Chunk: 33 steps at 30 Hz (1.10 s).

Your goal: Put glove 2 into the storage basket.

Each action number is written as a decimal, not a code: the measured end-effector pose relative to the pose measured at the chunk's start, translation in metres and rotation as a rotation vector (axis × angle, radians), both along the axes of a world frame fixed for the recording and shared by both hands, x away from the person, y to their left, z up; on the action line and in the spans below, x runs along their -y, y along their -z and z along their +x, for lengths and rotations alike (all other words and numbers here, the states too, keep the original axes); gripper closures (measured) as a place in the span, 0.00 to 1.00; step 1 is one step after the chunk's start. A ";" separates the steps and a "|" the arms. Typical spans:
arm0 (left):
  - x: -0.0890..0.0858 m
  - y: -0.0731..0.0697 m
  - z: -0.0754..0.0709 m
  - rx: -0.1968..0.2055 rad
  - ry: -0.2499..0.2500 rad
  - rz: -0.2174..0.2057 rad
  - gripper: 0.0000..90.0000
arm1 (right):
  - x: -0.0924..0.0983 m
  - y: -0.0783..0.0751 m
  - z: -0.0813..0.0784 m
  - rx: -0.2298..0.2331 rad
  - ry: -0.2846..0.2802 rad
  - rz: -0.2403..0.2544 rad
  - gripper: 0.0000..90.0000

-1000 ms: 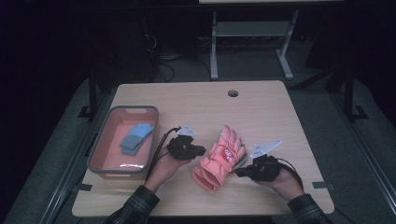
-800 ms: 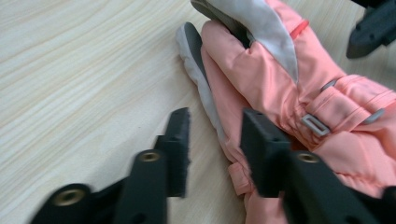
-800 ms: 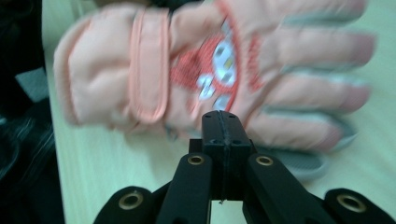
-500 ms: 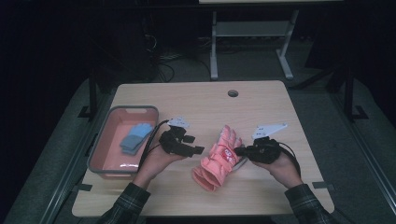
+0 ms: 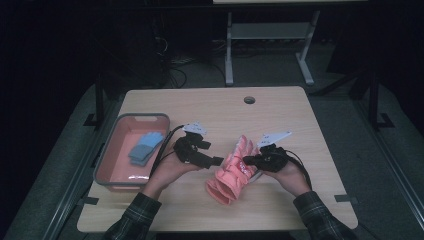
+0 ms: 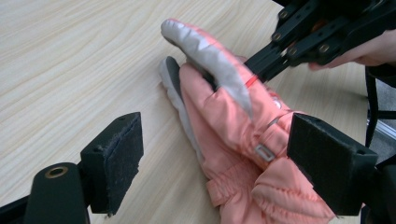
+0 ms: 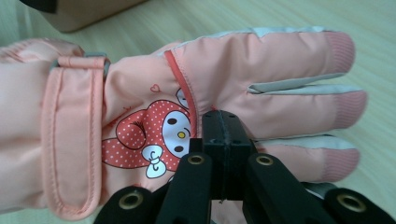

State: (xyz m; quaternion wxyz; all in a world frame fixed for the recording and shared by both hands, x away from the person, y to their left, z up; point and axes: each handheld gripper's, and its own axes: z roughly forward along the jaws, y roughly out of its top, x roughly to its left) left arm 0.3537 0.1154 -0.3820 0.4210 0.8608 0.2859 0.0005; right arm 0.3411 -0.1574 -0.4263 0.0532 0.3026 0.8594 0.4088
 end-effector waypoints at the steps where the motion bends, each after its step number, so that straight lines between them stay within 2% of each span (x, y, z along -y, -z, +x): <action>1: 0.001 0.000 0.000 0.000 0.002 0.005 0.19 | -0.002 0.002 0.001 0.001 -0.005 -0.009 1.00; 5: 0.010 0.001 0.002 0.002 0.023 0.018 0.18 | -0.009 0.010 0.005 -0.016 -0.009 -0.033 1.00; 8: 0.019 0.006 0.004 -0.006 0.032 0.024 0.18 | -0.011 0.014 0.005 -0.012 -0.013 -0.050 1.00; 12: 0.032 0.017 0.011 -0.035 0.049 0.039 0.17 | -0.013 0.017 0.004 -0.020 -0.009 -0.069 1.00; 17: 0.046 0.031 0.019 -0.072 0.059 0.056 0.17 | -0.015 0.019 0.002 -0.007 -0.009 -0.081 1.00; 20: 0.052 0.042 0.023 -0.078 0.057 0.083 0.17 | -0.015 0.020 0.001 -0.004 -0.005 -0.079 1.00; 29: 0.052 0.064 0.027 -0.165 0.063 0.077 0.15 | -0.016 0.021 0.000 0.008 -0.008 -0.084 1.00; 31: 0.052 0.071 0.029 -0.203 0.065 0.051 0.15 | -0.017 0.022 -0.001 0.011 -0.009 -0.087 1.00; 33: 0.052 0.073 0.030 -0.219 0.072 0.050 0.15 | -0.017 0.022 -0.001 0.016 -0.013 -0.087 1.00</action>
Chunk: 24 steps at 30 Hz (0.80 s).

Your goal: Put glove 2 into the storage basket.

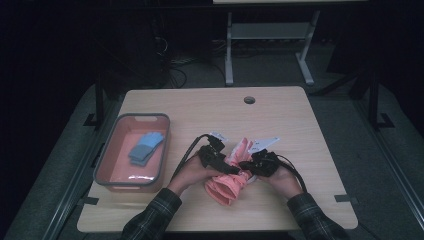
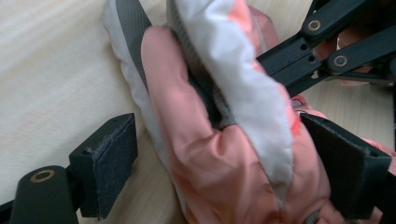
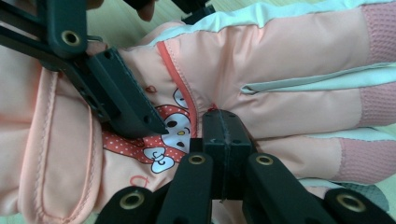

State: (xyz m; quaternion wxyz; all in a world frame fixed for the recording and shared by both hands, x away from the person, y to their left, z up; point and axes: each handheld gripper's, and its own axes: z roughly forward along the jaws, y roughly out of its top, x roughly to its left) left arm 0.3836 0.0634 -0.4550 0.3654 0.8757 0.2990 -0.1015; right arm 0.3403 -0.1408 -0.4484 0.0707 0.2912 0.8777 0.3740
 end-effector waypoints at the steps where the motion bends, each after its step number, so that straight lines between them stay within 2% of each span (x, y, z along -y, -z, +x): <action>1: 0.001 0.001 0.000 0.000 0.003 0.000 0.15 | 0.000 0.000 0.000 0.001 0.000 0.000 1.00; 3: 0.002 0.003 0.000 -0.019 0.009 0.009 0.15 | 0.000 0.000 0.000 0.002 -0.005 -0.002 1.00; 4: 0.002 0.006 0.001 -0.036 0.012 -0.001 0.15 | -0.001 0.000 0.000 -0.002 -0.004 -0.002 1.00; 5: 0.003 0.007 0.001 -0.032 0.015 -0.010 0.15 | -0.001 0.001 0.000 -0.001 -0.004 -0.002 1.00; 7: 0.004 0.006 0.001 -0.030 0.020 -0.005 0.15 | 0.000 0.001 -0.001 -0.001 -0.005 0.000 1.00; 14: 0.008 0.006 -0.002 -0.061 0.030 -0.019 0.18 | 0.001 0.002 -0.001 0.005 -0.017 0.008 1.00; 17: 0.007 0.007 -0.003 -0.062 0.032 -0.028 0.20 | 0.001 0.002 -0.001 0.005 -0.018 0.007 1.00; 24: 0.006 0.006 -0.003 -0.032 0.044 -0.005 0.34 | 0.004 -0.001 0.000 0.001 -0.015 0.025 1.00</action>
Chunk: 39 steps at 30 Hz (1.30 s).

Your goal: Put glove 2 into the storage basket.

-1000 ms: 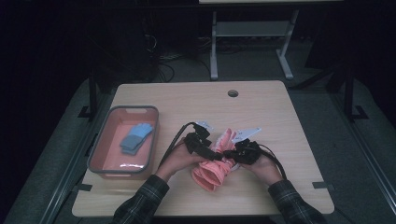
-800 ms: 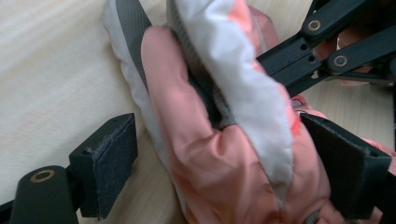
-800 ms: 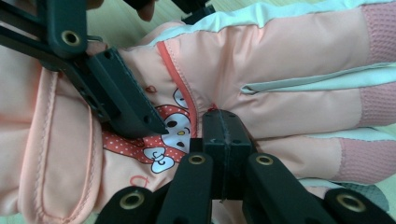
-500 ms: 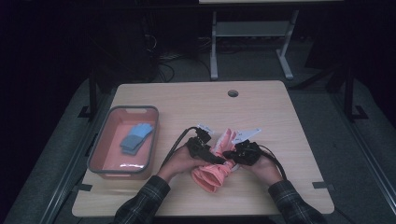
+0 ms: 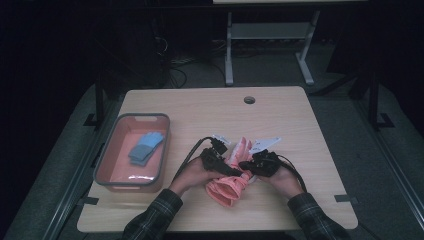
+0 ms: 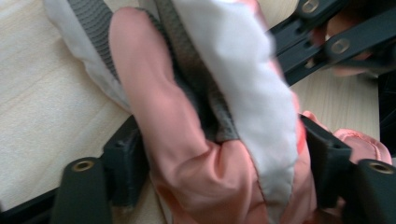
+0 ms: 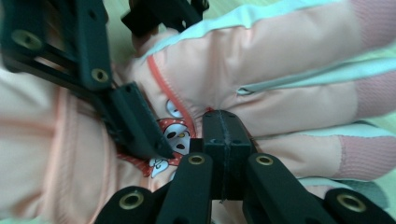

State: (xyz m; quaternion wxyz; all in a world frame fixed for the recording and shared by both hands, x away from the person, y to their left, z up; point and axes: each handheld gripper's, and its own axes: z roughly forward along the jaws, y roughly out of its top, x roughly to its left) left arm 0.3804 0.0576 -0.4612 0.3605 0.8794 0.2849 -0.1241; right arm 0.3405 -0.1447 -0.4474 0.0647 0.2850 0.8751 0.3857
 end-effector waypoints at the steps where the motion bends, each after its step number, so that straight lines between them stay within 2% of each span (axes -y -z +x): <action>1: 0.000 0.000 0.000 0.003 -0.004 0.001 0.37 | 0.004 -0.002 0.001 -0.007 -0.001 0.021 1.00; 2: 0.000 0.000 0.000 0.000 -0.009 0.001 0.39 | 0.008 -0.005 0.000 -0.015 0.003 0.040 0.94; 4: 0.000 -0.001 -0.001 0.007 -0.007 0.008 0.42 | 0.016 -0.011 -0.002 0.012 0.008 0.052 0.87; 8: 0.000 -0.003 -0.001 0.017 -0.003 0.019 0.49 | 0.037 -0.019 -0.010 0.029 0.067 0.086 0.67; 11: -0.001 -0.004 0.000 0.018 0.004 0.024 0.55 | 0.053 -0.014 -0.014 0.044 0.131 0.048 0.51; 13: -0.001 -0.005 -0.001 0.017 -0.002 0.025 0.58 | 0.061 -0.007 -0.015 0.041 0.173 0.014 0.45; 18: 0.000 -0.007 -0.003 0.041 -0.002 0.029 0.62 | 0.073 0.007 -0.018 0.044 0.243 -0.032 0.30; 20: -0.001 -0.009 -0.004 0.039 -0.002 0.021 0.63 | 0.077 0.012 -0.017 0.054 0.269 -0.062 0.27; 23: -0.001 -0.010 -0.005 0.040 0.014 0.007 0.65 | 0.080 0.019 -0.013 0.060 0.310 -0.077 0.21; 27: -0.002 -0.014 -0.006 0.031 0.020 -0.005 0.66 | 0.082 0.024 -0.011 0.087 0.339 -0.111 0.19; 29: -0.002 -0.015 -0.006 0.019 0.019 -0.012 0.67 | 0.084 0.026 -0.010 0.083 0.363 -0.104 0.17; 33: -0.004 -0.017 -0.007 0.016 0.023 -0.022 0.67 | 0.088 0.030 -0.007 0.081 0.371 -0.101 0.15; 39: -0.005 -0.024 -0.009 0.029 0.041 -0.017 0.67 | 0.091 0.032 -0.005 0.073 0.381 -0.086 0.13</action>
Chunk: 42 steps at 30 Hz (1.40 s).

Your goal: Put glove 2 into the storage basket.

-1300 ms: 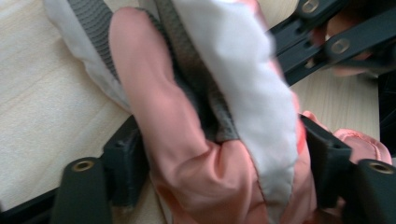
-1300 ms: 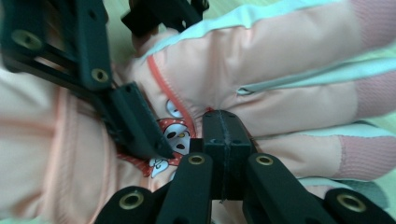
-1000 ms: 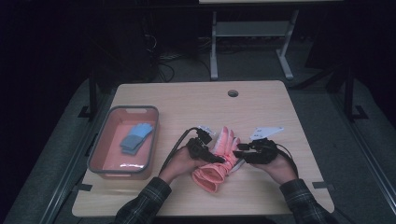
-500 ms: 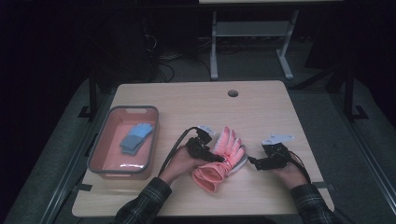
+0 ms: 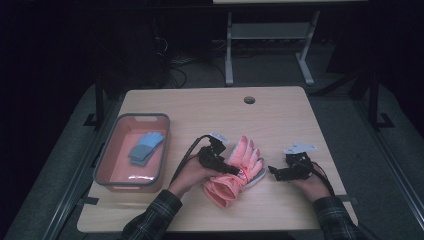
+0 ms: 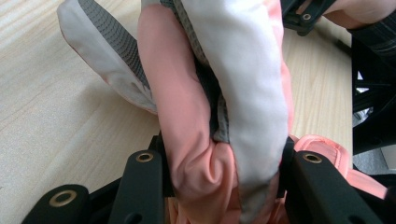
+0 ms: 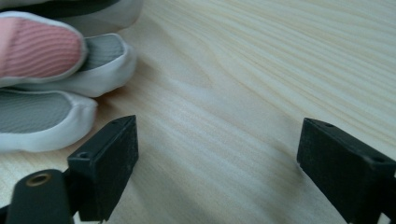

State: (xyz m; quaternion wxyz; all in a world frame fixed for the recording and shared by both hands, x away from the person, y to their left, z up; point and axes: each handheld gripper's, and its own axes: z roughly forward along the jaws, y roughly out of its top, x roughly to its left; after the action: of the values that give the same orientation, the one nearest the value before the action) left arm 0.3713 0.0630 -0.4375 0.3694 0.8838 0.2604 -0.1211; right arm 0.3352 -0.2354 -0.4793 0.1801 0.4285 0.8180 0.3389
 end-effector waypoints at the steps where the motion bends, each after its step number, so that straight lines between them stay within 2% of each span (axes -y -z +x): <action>1: 0.000 -0.001 0.000 0.004 0.002 0.001 0.67 | 0.000 0.001 0.001 -0.004 0.004 0.015 0.11; 3: -0.001 -0.004 -0.002 0.005 -0.004 -0.005 0.67 | 0.002 0.004 0.004 -0.020 0.012 0.040 0.06; 10: -0.004 -0.013 -0.003 0.021 -0.008 -0.008 0.67 | 0.002 0.004 0.005 -0.020 0.011 0.036 0.06; 16: -0.011 -0.023 -0.002 0.047 -0.035 -0.017 0.67 | 0.002 0.004 0.005 -0.021 0.011 0.036 0.06; 19: -0.016 -0.029 -0.002 0.051 -0.055 -0.031 0.67 | 0.002 0.004 0.005 -0.023 0.014 0.037 0.06; 23: -0.024 -0.039 0.000 0.081 -0.079 -0.028 0.66 | 0.002 0.004 0.005 -0.023 0.015 0.038 0.06; 26: -0.030 -0.045 0.000 0.087 -0.112 -0.032 0.66 | 0.002 0.004 0.005 -0.022 0.015 0.037 0.06; 27: -0.032 -0.047 0.001 0.094 -0.112 -0.023 0.66 | 0.002 0.004 0.005 -0.022 0.016 0.037 0.06; 37: -0.052 -0.068 0.006 0.121 -0.176 -0.038 0.66 | 0.001 0.004 0.006 -0.021 0.018 0.033 0.05; 42: -0.062 -0.081 0.009 0.143 -0.189 -0.038 0.66 | 0.001 0.004 0.006 -0.023 0.021 0.034 0.05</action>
State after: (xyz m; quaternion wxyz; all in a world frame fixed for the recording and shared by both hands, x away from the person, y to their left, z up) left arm 0.3799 0.1249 -0.3570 0.4135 0.8544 0.3134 -0.0273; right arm 0.3409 -0.2363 -0.4831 0.1668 0.4440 0.8095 0.3461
